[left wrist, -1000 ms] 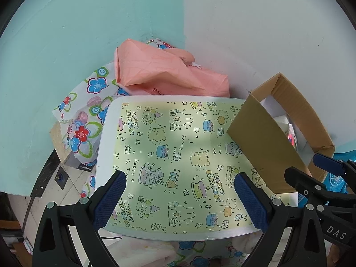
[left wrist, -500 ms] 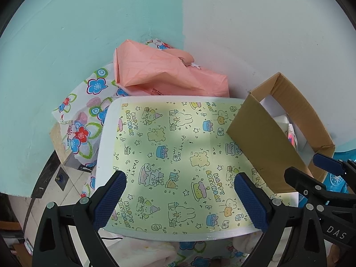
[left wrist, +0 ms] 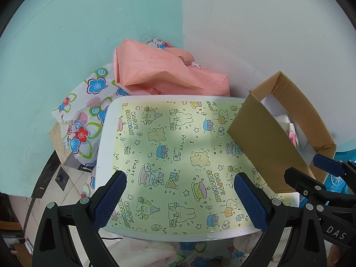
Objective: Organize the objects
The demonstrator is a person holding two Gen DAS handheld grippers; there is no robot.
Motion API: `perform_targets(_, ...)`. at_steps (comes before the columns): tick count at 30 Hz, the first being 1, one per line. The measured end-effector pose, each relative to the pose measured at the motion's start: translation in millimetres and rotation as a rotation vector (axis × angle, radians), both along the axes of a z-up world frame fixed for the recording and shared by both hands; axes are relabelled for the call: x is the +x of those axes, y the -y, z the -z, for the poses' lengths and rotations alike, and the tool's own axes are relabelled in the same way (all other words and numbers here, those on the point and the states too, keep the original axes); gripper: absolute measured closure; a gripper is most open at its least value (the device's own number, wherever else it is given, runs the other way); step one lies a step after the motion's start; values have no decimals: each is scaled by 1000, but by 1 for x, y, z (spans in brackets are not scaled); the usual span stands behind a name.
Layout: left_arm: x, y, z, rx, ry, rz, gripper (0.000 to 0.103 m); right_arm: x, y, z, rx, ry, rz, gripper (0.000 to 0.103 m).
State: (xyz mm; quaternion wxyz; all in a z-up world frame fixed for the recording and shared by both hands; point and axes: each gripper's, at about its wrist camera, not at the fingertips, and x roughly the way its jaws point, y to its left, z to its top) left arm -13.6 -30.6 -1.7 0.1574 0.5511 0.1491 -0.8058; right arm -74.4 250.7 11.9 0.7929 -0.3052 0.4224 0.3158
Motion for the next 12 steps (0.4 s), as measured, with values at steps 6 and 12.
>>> perform_targets(6,1,0,1,1,-1,1,5,0,0,0,0,0,0,26)
perform_targets(12,1,0,2,-1,3,4,5,0,2,3,0,-6,8,26)
